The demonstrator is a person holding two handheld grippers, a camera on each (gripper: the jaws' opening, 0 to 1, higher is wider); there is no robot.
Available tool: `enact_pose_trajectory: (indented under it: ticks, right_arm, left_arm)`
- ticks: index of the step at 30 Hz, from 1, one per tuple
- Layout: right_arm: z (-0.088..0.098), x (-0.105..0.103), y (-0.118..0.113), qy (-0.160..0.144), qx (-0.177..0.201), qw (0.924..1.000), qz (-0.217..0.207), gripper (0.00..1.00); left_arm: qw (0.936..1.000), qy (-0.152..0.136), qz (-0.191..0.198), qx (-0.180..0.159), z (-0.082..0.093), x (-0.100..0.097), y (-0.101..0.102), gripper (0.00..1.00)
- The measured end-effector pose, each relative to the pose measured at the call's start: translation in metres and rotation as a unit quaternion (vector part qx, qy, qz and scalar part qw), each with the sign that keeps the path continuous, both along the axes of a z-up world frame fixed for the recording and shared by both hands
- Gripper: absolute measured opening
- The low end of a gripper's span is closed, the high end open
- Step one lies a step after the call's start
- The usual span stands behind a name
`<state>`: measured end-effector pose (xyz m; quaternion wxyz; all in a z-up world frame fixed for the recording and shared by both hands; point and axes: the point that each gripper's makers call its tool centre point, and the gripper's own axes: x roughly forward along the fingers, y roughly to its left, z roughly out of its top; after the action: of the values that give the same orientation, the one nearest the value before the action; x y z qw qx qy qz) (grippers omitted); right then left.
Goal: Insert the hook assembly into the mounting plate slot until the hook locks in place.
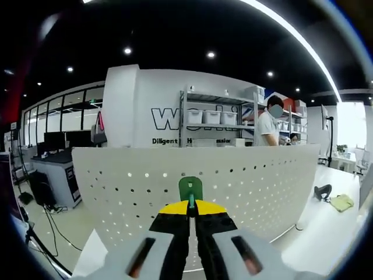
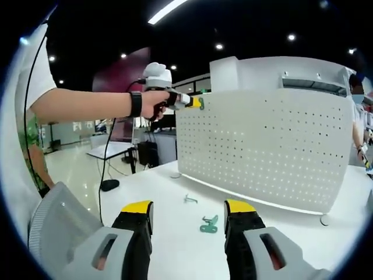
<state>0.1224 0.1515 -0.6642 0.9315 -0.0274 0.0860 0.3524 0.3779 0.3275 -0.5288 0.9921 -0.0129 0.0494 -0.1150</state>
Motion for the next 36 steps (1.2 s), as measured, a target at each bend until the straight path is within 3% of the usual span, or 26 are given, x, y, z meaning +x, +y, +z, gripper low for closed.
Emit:
enact_pose_trajectory:
  ticks: [36]
  right_arm:
    - [-0.011, 0.007, -0.006, 0.019, -0.01, 0.9996, -0.016, 0.49]
  left_arm:
    - [0.9999, 0.01, 0.008, 0.007, -0.005, 0.041, 0.006, 0.02]
